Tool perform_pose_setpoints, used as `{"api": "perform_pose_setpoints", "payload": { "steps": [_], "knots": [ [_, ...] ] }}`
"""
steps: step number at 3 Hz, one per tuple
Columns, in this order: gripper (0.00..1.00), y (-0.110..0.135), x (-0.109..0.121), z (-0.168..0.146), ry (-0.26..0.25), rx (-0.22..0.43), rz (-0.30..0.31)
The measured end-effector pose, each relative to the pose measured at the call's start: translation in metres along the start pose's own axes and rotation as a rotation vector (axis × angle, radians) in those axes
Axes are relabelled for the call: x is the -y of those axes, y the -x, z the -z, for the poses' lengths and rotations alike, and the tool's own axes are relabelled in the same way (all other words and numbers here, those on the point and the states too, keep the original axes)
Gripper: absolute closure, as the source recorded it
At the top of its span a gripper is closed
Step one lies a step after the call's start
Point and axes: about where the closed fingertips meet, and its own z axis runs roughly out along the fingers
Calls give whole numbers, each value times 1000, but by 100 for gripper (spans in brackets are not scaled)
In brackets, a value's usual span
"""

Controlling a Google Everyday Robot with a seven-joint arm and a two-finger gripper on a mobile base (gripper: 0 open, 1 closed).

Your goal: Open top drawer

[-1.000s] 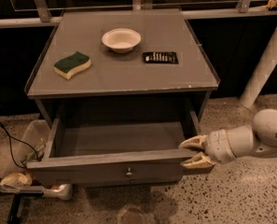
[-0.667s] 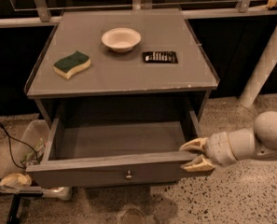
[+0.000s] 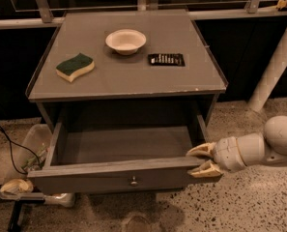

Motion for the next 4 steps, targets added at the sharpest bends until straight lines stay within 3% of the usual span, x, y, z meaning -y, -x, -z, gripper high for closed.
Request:
{"api": "perform_pose_setpoints", "payload": {
  "steps": [2, 3, 4],
  "knots": [
    [35, 0, 0, 0, 0, 0, 0],
    [12, -1, -12, -1, 17, 26, 21],
    [8, 1, -11, 1, 17, 26, 21]
  ]
}}
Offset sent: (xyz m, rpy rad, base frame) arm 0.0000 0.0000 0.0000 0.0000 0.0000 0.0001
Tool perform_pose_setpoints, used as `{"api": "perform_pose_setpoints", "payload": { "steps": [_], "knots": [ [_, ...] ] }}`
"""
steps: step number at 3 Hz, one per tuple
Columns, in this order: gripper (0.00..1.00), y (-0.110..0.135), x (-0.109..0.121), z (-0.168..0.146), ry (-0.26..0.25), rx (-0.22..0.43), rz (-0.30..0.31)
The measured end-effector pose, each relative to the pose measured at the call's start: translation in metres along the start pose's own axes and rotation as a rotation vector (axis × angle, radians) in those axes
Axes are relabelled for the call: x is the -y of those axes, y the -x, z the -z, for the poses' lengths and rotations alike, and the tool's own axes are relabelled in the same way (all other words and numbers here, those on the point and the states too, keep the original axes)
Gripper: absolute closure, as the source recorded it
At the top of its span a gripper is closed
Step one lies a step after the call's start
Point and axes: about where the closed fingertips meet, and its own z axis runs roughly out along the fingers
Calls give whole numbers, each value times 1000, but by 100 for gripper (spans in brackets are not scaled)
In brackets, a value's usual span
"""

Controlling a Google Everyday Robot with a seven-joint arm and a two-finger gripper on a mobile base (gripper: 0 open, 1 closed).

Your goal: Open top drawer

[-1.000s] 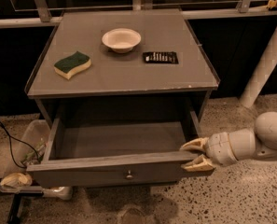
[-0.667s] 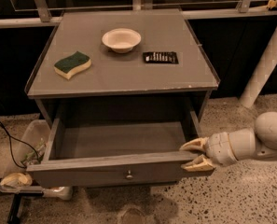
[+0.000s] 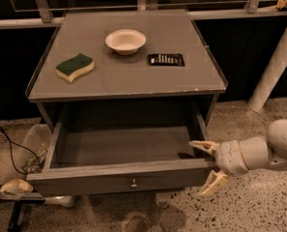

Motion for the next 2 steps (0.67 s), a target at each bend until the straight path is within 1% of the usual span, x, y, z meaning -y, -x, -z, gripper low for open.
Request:
{"api": "perform_pose_setpoints", "payload": {
  "steps": [2],
  "knots": [
    [55, -2, -24, 7, 10, 15, 44]
  ]
}}
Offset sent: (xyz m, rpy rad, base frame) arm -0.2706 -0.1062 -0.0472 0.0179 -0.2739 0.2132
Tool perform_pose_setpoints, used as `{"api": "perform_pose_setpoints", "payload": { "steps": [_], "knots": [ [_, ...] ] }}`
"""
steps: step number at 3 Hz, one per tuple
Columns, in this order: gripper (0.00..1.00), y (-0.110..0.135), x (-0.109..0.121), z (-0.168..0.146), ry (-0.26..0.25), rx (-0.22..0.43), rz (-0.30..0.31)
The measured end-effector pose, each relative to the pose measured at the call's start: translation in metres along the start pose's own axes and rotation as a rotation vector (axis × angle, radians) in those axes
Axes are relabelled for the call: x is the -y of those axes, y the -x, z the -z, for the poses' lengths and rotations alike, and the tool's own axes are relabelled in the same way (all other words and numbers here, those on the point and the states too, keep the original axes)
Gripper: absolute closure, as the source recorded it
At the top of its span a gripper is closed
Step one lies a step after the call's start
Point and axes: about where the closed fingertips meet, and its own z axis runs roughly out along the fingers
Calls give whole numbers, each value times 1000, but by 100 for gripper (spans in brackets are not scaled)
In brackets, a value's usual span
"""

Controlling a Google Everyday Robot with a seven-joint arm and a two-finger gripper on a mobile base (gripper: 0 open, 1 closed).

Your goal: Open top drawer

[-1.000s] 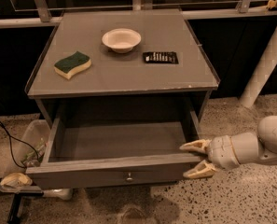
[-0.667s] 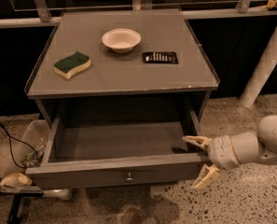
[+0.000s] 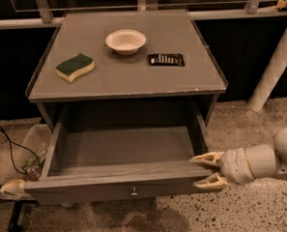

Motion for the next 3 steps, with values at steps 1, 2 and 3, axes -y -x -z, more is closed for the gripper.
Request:
{"api": "perform_pose_setpoints", "payload": {
  "steps": [1, 2, 3],
  "knots": [
    [78, 9, -20, 0, 30, 14, 33],
    [99, 10, -20, 1, 31, 14, 34],
    [100, 8, -27, 4, 28, 14, 33]
  ]
}}
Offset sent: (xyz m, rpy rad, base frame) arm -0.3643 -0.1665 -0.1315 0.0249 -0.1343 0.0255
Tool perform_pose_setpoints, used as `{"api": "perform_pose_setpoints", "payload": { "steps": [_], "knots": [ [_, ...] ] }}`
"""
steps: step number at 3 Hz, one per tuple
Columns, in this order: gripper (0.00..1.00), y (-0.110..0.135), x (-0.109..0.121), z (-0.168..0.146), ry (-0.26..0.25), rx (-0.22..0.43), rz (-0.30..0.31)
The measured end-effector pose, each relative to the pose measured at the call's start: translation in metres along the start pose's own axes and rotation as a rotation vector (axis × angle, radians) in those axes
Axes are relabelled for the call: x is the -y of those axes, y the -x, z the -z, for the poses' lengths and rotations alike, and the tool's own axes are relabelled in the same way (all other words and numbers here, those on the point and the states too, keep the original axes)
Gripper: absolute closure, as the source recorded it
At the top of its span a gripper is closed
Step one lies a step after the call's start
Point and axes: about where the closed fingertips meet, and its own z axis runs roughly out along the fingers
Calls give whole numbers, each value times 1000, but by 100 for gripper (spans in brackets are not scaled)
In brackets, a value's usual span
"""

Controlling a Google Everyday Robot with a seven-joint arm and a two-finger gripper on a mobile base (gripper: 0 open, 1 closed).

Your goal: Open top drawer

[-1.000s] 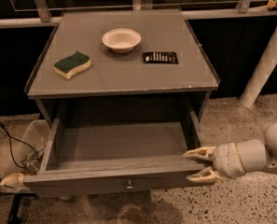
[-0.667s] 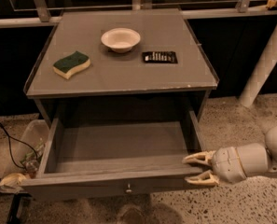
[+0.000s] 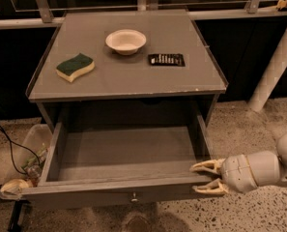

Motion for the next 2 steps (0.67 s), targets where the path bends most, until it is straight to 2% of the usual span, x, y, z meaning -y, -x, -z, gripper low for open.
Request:
{"api": "perform_pose_setpoints", "payload": {
  "steps": [2],
  "knots": [
    [100, 4, -3, -1, -4, 10, 1]
  ]
}}
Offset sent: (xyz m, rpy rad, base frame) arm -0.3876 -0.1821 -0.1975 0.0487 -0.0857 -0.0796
